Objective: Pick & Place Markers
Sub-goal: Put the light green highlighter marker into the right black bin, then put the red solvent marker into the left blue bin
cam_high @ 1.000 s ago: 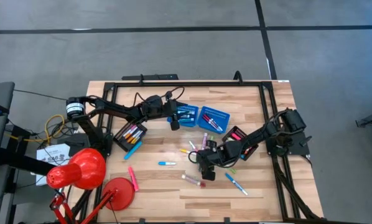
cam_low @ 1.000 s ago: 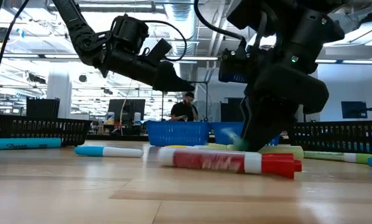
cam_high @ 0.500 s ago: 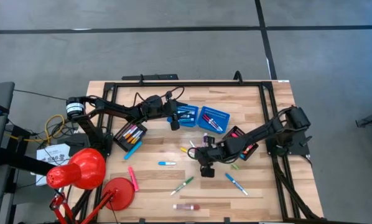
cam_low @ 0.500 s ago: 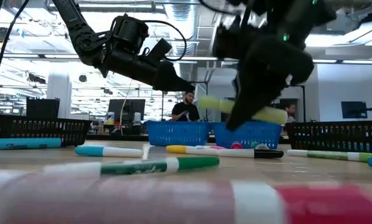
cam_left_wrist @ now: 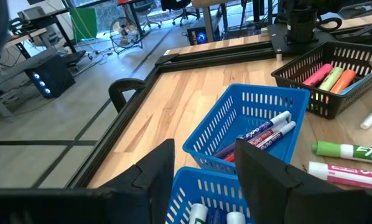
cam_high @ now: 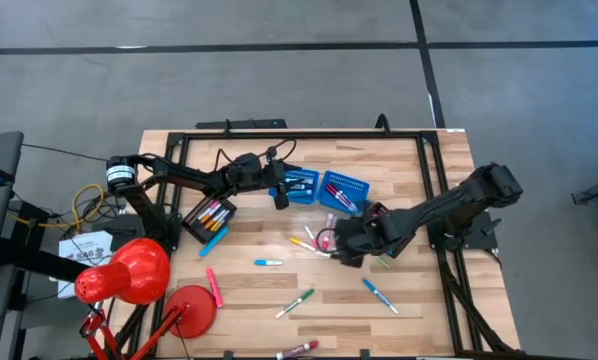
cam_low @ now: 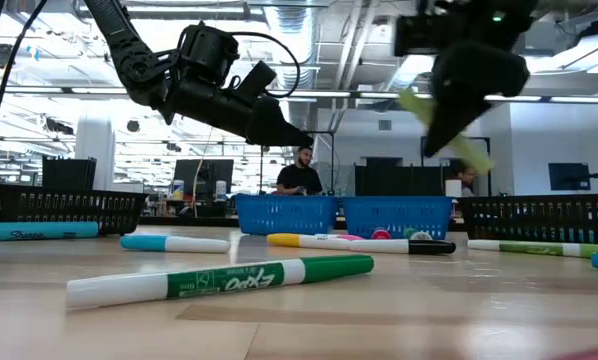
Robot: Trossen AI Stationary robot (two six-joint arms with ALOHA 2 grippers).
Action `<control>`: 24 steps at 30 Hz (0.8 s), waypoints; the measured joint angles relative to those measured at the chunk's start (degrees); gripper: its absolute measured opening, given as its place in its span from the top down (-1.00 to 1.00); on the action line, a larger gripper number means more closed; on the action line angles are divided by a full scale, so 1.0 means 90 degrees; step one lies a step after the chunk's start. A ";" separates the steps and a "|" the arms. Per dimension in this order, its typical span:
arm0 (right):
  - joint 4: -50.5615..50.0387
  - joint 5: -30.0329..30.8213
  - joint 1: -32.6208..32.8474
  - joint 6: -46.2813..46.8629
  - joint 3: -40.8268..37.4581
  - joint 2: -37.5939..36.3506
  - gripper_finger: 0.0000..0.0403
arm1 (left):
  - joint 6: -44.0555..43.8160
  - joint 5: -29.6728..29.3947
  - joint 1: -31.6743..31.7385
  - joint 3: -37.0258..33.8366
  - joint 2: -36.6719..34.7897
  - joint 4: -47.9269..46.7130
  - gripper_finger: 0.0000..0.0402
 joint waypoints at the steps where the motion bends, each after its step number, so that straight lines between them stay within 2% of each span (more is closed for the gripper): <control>1: -0.0415 0.0080 0.0000 0.0337 0.0000 -0.0114 0.73 | 0.0000 0.0000 0.0000 0.0000 0.0000 0.0000 0.19; 5: -0.2067 0.0105 0.0000 0.1889 -0.0001 -0.0473 0.71 | 0.0000 0.0000 0.0000 -0.0001 0.0000 0.0002 0.19; 8: -0.2619 0.0026 0.0032 0.2791 -0.0179 -0.0660 0.76 | 0.0000 0.0000 0.0000 -0.0001 0.0000 0.0006 0.19; 12: -0.2291 -0.0447 0.0060 0.3288 -0.0712 -0.0736 0.75 | -0.0001 0.0000 0.0000 -0.0001 0.0000 0.0010 0.19; 17: -0.1721 -0.0734 0.0053 0.3295 -0.1255 -0.0675 0.57 | -0.0137 0.0002 0.0000 -0.0001 0.0000 0.0010 0.19; 24: -0.1689 -0.0748 -0.0041 0.3310 -0.1251 -0.0707 0.39 | -0.0464 0.0002 -0.0006 -0.0001 0.0000 0.0012 0.19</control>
